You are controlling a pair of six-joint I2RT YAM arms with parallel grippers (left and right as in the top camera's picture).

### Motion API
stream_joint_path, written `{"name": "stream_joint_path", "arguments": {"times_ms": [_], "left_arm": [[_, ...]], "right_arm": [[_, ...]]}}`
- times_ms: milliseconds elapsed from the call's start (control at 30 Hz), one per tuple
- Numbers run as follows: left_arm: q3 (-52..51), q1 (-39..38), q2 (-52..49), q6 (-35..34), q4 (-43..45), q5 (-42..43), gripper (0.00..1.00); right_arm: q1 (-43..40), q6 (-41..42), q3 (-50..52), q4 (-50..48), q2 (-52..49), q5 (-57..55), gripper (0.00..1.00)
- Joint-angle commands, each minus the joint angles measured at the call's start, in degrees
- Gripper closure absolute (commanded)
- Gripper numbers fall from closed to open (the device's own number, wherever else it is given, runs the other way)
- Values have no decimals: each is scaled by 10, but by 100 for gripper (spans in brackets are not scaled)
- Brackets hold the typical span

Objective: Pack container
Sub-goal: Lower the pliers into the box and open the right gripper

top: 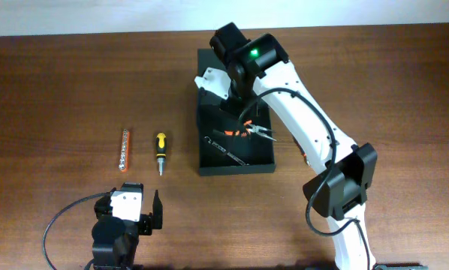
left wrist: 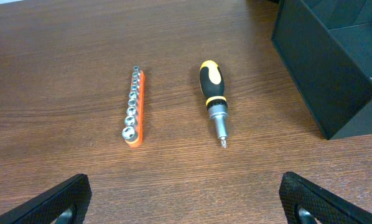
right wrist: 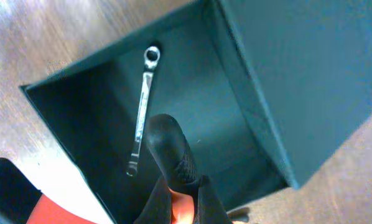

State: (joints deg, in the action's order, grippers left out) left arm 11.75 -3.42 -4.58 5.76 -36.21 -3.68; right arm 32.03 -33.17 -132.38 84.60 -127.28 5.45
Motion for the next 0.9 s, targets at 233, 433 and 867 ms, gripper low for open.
{"name": "stream_joint_path", "arguments": {"times_ms": [233, 433, 867], "left_arm": [[10, -2, 0, -5, 2, -6, 1], [10, -2, 0, -5, 2, -6, 1], [10, -2, 0, -5, 2, -6, 1]], "right_arm": [[2, 66, 26, -61, 1, 16, 96], [2, 145, 33, -76, -5, 5, 96], [1, 177, 52, -84, -44, -12, 96]]}}
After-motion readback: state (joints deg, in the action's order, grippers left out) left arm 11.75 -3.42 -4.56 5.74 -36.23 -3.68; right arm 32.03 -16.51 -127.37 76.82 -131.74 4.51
